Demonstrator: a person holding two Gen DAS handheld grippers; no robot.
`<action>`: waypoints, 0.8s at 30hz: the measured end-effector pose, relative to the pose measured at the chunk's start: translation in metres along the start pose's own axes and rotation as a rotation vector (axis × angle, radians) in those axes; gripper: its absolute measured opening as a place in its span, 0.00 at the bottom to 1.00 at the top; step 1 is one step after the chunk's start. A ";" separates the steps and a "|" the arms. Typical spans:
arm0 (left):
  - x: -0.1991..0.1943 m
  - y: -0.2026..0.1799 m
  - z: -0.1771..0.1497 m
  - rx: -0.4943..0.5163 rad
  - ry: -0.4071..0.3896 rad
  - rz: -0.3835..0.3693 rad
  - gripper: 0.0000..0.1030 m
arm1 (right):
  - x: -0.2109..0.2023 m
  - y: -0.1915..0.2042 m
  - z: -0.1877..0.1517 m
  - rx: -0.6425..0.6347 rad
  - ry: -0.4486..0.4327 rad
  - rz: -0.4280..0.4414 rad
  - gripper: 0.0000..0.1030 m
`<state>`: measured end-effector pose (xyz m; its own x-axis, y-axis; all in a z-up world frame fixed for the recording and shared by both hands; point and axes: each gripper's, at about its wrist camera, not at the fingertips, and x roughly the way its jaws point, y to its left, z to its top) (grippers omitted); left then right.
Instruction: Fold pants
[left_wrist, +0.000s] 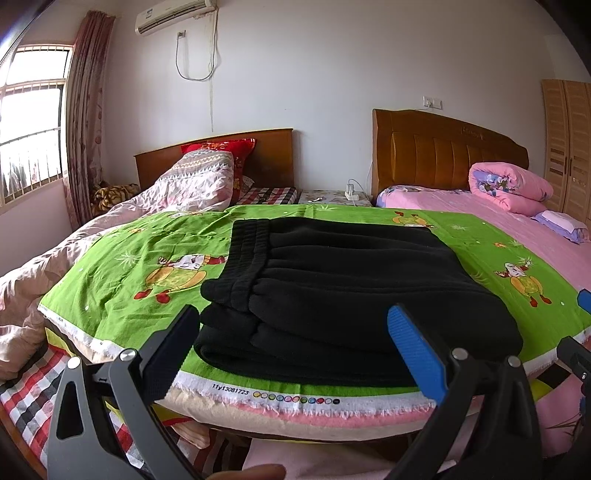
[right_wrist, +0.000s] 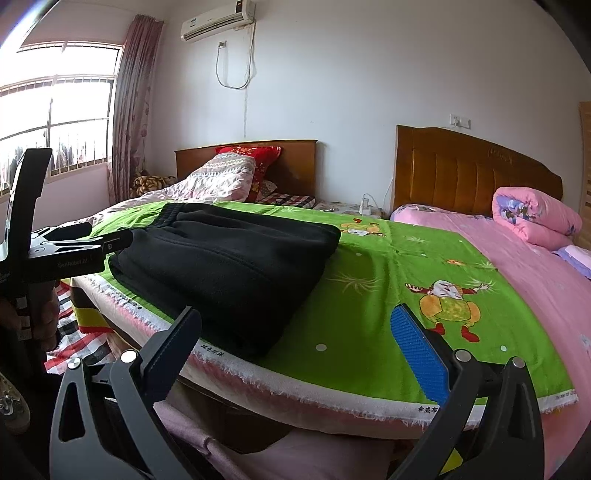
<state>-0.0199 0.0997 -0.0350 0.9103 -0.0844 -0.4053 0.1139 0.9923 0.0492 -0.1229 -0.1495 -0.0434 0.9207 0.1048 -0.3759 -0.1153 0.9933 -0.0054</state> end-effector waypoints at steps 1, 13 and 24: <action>0.000 0.000 0.000 0.001 0.000 -0.001 0.99 | 0.000 0.000 0.000 -0.001 0.000 0.001 0.96; -0.001 -0.006 0.000 0.035 -0.004 0.025 0.99 | 0.000 0.000 0.000 -0.001 0.000 0.002 0.96; -0.005 -0.012 0.000 0.080 -0.046 0.058 0.99 | 0.001 0.001 0.001 0.004 0.002 0.007 0.96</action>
<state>-0.0257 0.0885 -0.0331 0.9335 -0.0330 -0.3570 0.0904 0.9853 0.1452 -0.1215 -0.1488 -0.0433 0.9191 0.1120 -0.3778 -0.1206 0.9927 0.0008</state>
